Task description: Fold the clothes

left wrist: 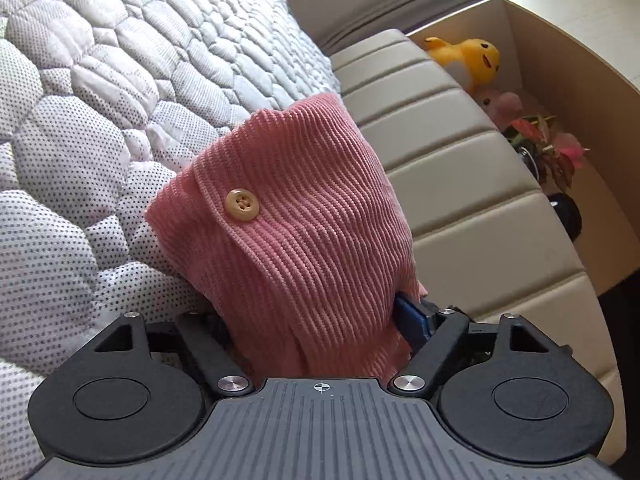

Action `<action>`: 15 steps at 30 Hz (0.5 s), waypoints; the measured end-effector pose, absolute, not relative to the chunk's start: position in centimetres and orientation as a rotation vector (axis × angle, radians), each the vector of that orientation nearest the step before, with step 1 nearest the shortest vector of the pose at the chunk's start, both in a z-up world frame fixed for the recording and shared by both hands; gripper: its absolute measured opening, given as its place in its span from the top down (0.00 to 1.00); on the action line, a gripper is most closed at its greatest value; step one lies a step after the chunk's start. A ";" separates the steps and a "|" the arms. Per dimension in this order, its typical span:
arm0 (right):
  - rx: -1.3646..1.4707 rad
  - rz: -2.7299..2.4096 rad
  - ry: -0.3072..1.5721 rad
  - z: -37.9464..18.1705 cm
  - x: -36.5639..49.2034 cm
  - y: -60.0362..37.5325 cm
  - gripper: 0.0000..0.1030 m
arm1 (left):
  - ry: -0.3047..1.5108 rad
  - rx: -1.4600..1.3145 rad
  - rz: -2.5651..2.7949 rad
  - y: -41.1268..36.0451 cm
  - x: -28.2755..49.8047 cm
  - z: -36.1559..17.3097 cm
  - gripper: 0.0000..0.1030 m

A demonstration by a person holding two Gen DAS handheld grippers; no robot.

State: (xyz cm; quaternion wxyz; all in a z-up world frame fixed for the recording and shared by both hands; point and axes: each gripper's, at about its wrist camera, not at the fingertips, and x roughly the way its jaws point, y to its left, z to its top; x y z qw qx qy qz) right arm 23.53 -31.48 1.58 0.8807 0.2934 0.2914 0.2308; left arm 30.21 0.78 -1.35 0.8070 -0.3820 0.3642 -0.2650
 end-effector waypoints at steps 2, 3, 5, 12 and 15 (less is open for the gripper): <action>0.617 0.508 0.584 2.6 19.9 -30.7 0.70 | 0.755 -0.790 -0.601 2.0 28.0 0.1 0.22; 0.626 0.523 0.568 3.1 18.0 -30.3 0.70 | 0.748 -0.776 -0.616 2.6 26.8 0.9 0.22; 0.623 0.553 0.531 4.0 14.3 -29.6 0.70 | 0.735 -0.764 -0.642 3.8 24.3 2.1 0.21; 0.457 0.571 0.521 2.3 6.4 -26.3 0.62 | 0.708 -0.711 -0.590 7.1 17.5 2.0 0.09; 0.408 0.505 0.574 0.4 5.3 -25.9 0.60 | 0.731 -0.673 -0.453 8.4 16.2 0.4 0.09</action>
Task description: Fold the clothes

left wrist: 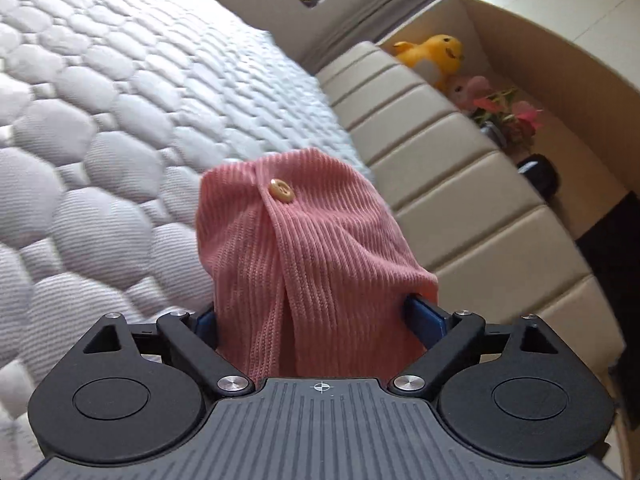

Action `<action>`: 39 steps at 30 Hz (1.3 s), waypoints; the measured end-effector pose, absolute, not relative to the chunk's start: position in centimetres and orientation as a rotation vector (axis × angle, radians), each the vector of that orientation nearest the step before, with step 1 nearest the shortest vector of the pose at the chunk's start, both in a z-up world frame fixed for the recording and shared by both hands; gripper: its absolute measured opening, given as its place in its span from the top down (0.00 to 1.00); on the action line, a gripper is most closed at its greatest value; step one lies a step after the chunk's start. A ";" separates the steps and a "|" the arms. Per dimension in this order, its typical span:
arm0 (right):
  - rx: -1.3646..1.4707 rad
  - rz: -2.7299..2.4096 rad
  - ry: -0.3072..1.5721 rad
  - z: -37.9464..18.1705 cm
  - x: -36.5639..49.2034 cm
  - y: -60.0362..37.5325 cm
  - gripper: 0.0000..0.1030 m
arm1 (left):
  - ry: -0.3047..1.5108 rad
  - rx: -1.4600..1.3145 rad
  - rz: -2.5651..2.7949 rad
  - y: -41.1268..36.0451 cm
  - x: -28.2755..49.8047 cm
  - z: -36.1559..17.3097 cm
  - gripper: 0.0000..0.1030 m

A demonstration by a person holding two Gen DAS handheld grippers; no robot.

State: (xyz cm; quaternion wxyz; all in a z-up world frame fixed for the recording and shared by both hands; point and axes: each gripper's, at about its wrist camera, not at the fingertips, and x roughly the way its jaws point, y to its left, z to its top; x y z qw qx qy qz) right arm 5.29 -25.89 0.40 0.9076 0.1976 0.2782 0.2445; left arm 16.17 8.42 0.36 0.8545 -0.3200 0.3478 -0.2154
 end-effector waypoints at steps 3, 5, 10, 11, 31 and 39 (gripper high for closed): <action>0.383 0.450 0.542 0.6 4.7 -26.8 0.44 | 0.698 -0.700 -0.389 10.3 14.3 -0.3 0.09; 0.378 0.420 0.504 1.3 4.5 -27.3 0.43 | 0.676 -0.684 -0.363 11.0 13.1 -0.3 0.08; 0.303 0.441 0.354 5.8 5.3 -27.0 0.43 | 0.674 -0.617 -0.383 10.0 12.5 -0.2 0.10; 0.281 0.468 0.337 6.7 5.9 -26.3 0.43 | 0.675 -0.605 -0.398 9.6 12.5 -0.2 0.11; -0.084 0.573 0.445 4.4 8.7 -18.2 0.04 | 0.491 -0.542 -0.567 9.9 14.7 6.1 0.07; -0.199 0.434 0.559 1.1 8.5 -20.3 0.00 | 0.706 -0.531 -0.517 5.5 21.2 1.4 0.07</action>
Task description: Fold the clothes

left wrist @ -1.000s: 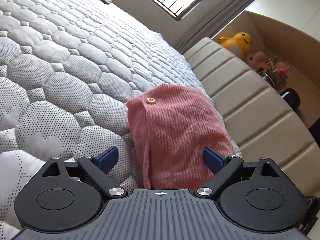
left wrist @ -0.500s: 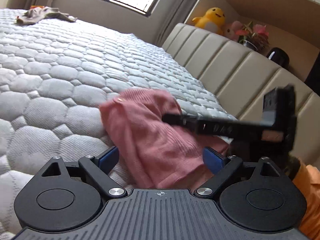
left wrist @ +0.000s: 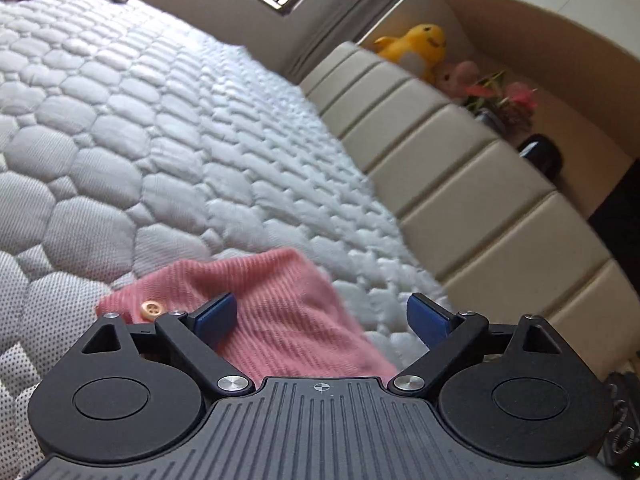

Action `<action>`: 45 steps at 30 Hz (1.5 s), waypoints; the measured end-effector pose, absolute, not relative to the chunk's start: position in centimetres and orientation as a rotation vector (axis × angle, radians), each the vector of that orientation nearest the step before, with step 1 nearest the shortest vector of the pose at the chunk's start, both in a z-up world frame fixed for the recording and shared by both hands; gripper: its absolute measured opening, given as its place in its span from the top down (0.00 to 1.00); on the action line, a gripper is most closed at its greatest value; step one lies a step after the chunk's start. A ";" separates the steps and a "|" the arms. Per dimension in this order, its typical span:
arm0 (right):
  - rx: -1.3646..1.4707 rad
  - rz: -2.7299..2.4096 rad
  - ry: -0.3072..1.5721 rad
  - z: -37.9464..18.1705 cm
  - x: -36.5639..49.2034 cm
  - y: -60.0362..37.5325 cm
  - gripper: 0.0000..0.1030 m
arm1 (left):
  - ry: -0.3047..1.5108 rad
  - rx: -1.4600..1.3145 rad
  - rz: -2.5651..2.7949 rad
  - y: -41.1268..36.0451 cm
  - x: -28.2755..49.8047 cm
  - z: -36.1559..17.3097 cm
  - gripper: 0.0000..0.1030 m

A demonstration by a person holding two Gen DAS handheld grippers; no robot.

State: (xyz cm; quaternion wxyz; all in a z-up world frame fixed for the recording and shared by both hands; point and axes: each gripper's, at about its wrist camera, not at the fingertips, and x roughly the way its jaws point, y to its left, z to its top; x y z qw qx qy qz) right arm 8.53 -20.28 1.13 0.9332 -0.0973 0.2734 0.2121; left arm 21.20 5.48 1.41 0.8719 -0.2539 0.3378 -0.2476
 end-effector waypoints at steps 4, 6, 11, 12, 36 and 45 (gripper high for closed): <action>-0.156 0.446 0.593 0.3 9.2 -20.5 0.00 | 0.686 -0.511 -0.476 6.1 19.5 2.0 0.07; -0.136 0.458 0.586 0.3 9.1 -20.9 0.00 | 0.657 -0.506 -0.452 6.9 17.7 3.1 0.06; 0.128 0.522 0.506 2.4 9.3 -24.5 0.00 | 0.712 -0.574 -0.372 9.1 14.3 2.3 0.05; 0.208 0.521 0.507 2.6 10.0 -25.3 0.00 | 0.736 -0.595 -0.363 9.4 13.9 1.8 0.05; 0.112 0.404 0.490 3.1 11.5 -21.9 0.00 | 0.611 -0.362 -0.288 9.5 14.1 -1.4 0.00; -0.191 0.292 0.565 0.9 12.5 -17.1 0.00 | 0.608 -0.368 -0.287 9.3 14.2 -1.6 0.00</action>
